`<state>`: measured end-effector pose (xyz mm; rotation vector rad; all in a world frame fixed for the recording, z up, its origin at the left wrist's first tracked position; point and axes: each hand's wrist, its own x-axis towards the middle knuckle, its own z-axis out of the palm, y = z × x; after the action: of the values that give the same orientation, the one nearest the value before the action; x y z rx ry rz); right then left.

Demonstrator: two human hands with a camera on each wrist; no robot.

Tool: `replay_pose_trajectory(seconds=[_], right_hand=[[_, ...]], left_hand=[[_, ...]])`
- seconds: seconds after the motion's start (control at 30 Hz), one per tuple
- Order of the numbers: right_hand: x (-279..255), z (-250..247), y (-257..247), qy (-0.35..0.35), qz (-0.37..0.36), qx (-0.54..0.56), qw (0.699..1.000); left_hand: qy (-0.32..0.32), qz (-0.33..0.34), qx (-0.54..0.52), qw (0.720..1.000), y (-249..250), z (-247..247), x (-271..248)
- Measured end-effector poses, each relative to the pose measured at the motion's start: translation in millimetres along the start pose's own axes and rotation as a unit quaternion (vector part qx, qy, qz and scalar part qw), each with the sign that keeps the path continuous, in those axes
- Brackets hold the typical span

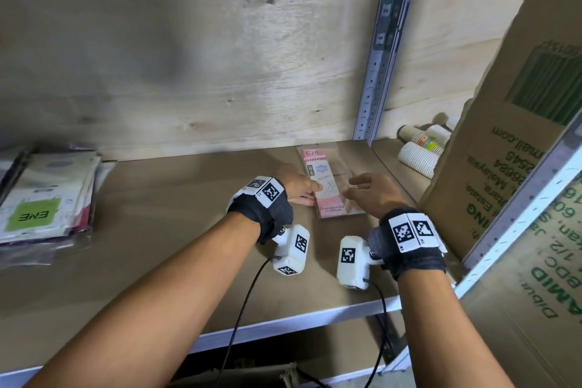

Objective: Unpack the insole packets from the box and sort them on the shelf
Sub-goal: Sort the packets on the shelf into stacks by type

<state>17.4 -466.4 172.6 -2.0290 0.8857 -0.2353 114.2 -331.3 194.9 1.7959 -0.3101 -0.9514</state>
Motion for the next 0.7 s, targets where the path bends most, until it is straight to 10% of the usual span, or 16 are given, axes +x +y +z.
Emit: replay_pose_trajectory(seconds=[0.33,0.7], right_hand=[[-34.2,3.9,-15.9,0.085,-0.111,-0.005,0.99],[-93.7,129.3,-93.9,-0.13,-0.178,0.055,0.974]], left_hand=[[0.14,0.101,-0.013,0.985,-46.1,-75.8,-32.9],[0.342,0.176,-0.029,0.923,-80.1,-227.0,-131.1]])
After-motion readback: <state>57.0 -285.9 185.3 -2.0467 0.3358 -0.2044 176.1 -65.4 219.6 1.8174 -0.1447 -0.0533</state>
